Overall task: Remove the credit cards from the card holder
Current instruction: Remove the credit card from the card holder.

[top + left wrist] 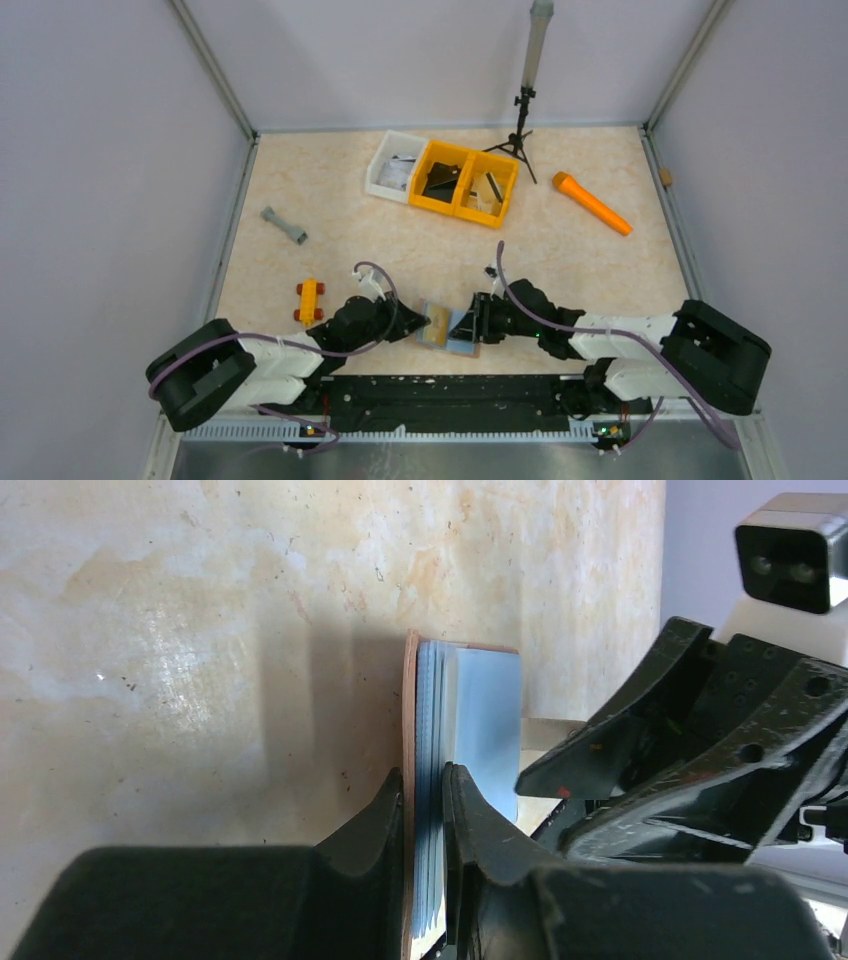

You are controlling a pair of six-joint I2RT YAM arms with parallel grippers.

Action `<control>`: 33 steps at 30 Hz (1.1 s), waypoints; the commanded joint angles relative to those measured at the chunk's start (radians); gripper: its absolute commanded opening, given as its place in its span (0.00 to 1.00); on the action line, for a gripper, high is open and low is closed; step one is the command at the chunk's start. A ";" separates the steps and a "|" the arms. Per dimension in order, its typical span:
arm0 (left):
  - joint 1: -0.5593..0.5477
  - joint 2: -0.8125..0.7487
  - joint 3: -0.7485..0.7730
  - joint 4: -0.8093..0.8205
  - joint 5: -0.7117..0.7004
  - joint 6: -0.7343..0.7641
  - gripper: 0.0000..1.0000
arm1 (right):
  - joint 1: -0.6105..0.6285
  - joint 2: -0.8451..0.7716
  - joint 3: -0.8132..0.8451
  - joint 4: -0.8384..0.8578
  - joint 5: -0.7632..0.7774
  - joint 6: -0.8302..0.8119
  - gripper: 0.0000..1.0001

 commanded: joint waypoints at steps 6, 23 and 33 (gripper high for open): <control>-0.003 -0.090 0.114 -0.267 -0.057 0.106 0.02 | 0.036 0.304 0.085 0.246 0.020 0.034 0.38; 0.057 0.259 0.341 -0.164 -0.075 0.109 0.00 | -0.254 0.291 0.221 -0.100 0.055 -0.300 0.32; 0.179 0.354 0.338 -0.027 0.271 0.115 0.37 | -0.261 0.240 0.289 -0.230 0.069 -0.378 0.32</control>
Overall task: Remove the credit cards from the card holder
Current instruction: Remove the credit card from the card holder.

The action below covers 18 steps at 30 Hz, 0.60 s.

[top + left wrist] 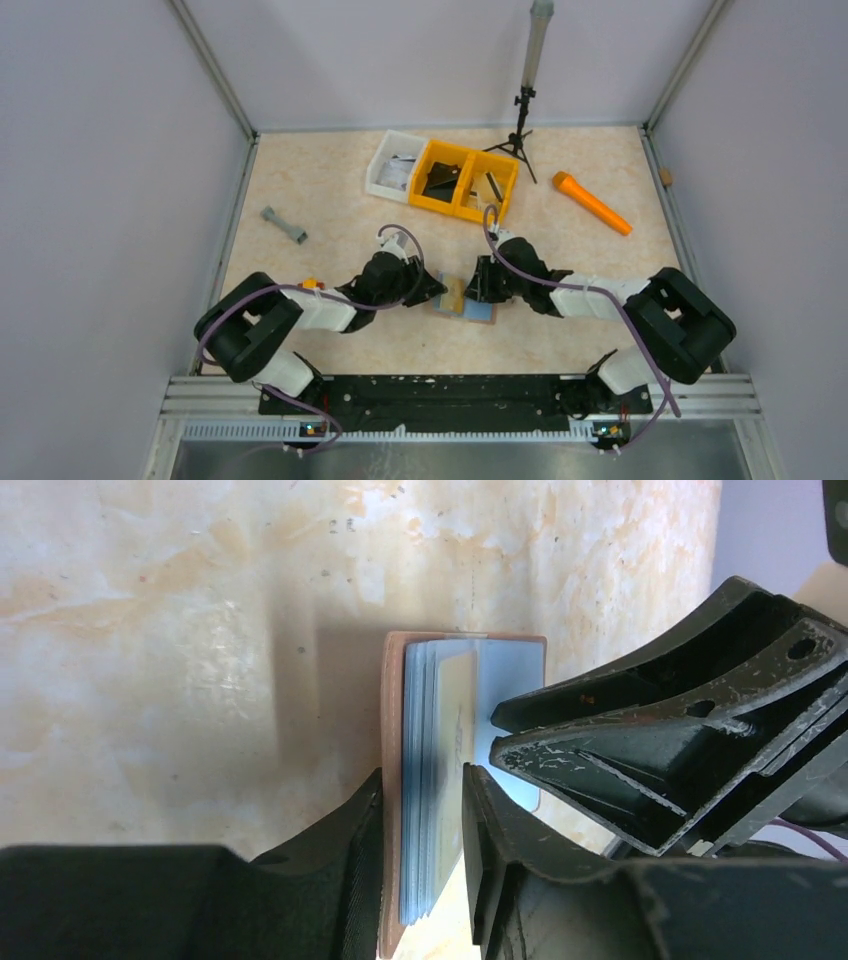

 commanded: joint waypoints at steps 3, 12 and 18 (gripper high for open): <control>0.134 0.078 -0.049 0.243 0.446 -0.033 0.41 | -0.006 -0.024 0.027 -0.052 0.006 -0.043 0.32; 0.154 0.097 -0.035 0.191 0.540 0.006 0.19 | -0.007 -0.036 0.002 -0.023 -0.003 -0.028 0.32; 0.154 0.097 -0.055 0.253 0.573 -0.032 0.33 | -0.007 -0.038 -0.004 -0.026 0.000 -0.029 0.32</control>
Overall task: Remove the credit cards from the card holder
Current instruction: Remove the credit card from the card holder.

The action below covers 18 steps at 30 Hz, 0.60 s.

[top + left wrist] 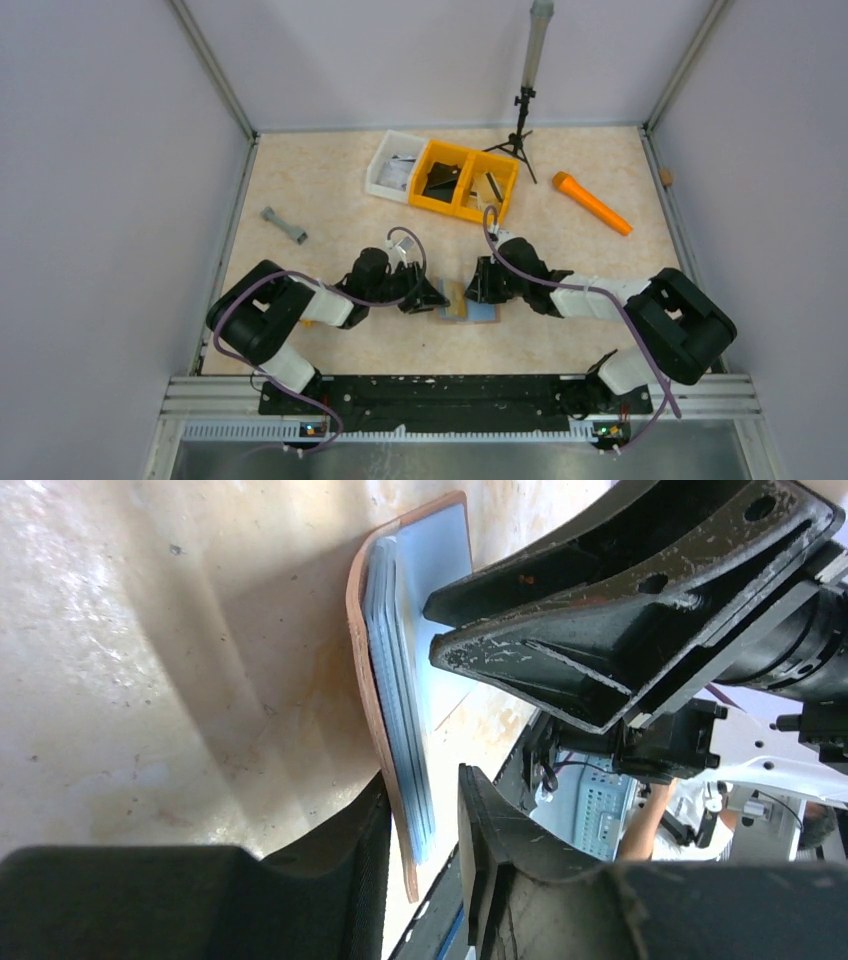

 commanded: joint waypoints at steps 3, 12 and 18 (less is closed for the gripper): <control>0.005 -0.006 -0.013 0.054 0.054 0.018 0.27 | -0.007 -0.035 -0.006 -0.005 0.006 -0.017 0.32; 0.005 0.001 0.000 0.005 0.036 0.066 0.00 | -0.007 -0.057 -0.019 -0.008 0.002 -0.010 0.33; 0.006 0.007 -0.058 0.187 0.030 0.000 0.00 | -0.008 -0.180 -0.076 0.005 0.000 0.030 0.42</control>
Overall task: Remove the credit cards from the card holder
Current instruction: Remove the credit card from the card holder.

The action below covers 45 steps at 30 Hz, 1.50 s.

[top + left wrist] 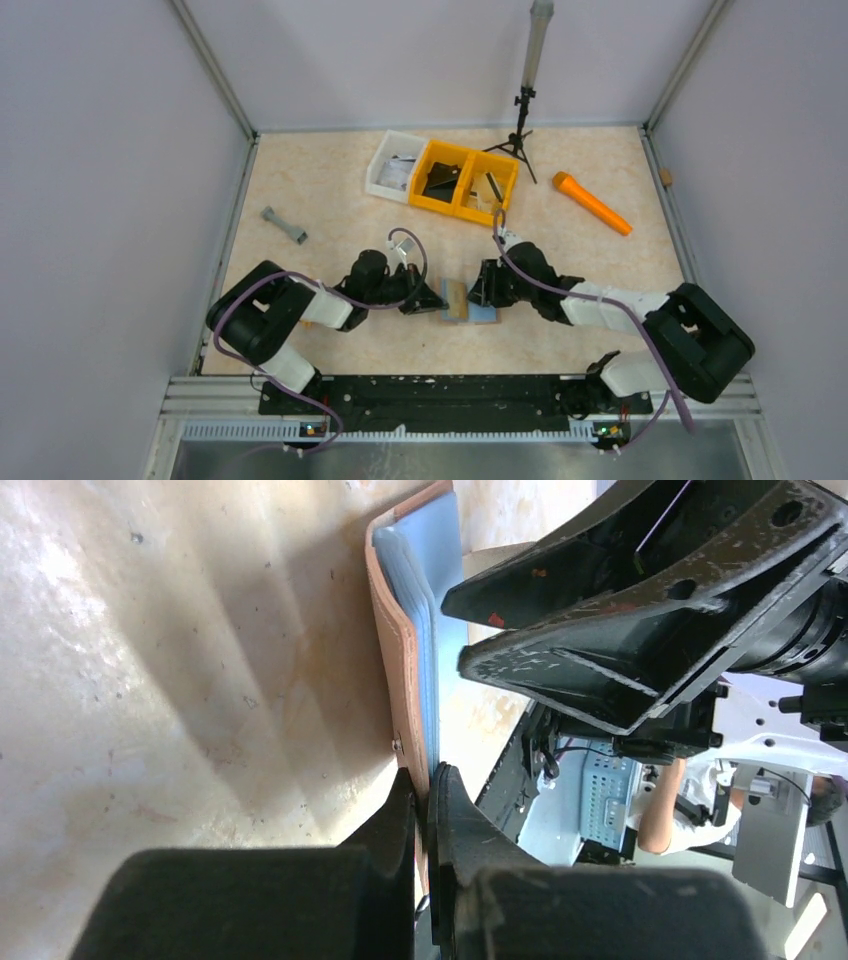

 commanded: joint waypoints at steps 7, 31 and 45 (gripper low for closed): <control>0.002 0.091 -0.092 0.549 0.025 -0.240 0.00 | -0.021 -0.259 -0.158 0.194 -0.098 0.181 0.61; -0.011 0.123 -0.084 0.884 0.039 -0.443 0.00 | -0.100 -0.221 -0.252 0.487 -0.324 0.440 0.62; -0.042 0.057 -0.075 0.865 0.017 -0.414 0.00 | -0.142 -0.269 -0.308 0.746 -0.425 0.649 0.46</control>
